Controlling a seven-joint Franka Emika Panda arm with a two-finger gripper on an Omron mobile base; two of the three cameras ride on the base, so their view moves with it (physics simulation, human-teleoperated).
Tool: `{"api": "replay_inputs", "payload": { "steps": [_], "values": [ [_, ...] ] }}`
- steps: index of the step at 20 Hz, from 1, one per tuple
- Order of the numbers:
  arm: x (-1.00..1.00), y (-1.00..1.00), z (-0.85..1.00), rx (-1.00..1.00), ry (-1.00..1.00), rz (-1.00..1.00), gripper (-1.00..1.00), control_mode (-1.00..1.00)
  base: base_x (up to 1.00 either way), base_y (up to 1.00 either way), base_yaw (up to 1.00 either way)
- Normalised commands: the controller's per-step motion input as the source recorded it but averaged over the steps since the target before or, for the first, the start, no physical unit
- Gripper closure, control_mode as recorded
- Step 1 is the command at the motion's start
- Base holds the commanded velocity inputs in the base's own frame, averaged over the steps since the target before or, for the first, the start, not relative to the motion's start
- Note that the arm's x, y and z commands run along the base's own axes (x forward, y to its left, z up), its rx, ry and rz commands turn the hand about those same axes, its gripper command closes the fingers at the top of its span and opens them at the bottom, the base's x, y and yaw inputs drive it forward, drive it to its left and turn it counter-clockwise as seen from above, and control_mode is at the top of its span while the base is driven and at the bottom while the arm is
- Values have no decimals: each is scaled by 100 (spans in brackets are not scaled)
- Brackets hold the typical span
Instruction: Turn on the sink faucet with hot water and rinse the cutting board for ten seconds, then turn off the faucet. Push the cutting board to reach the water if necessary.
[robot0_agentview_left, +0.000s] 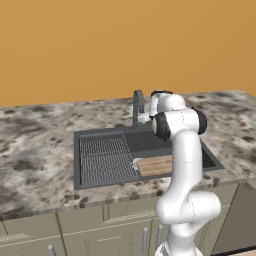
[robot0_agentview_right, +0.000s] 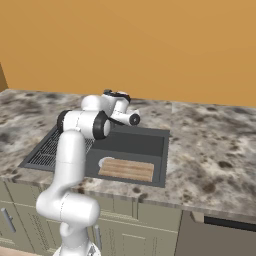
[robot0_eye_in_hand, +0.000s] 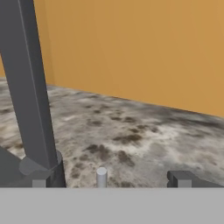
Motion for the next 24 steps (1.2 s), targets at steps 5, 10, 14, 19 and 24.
{"api": "replay_inputs", "payload": {
  "steps": [5, 10, 14, 19, 24],
  "values": [
    [0, 0, 0, 0, 0, 0, -100, -100, 0, 0, 0],
    [0, 0, 0, 0, 0, 0, -100, -100, 0, 0, 0],
    [0, 0, 0, 0, 0, 0, -100, -100, 0, 0, 0],
    [0, 0, 0, 0, 0, 0, -100, -100, 0, 0, 0],
    [0, 0, 0, 0, 0, 0, 100, -100, 0, 0, 0]
  ]
}}
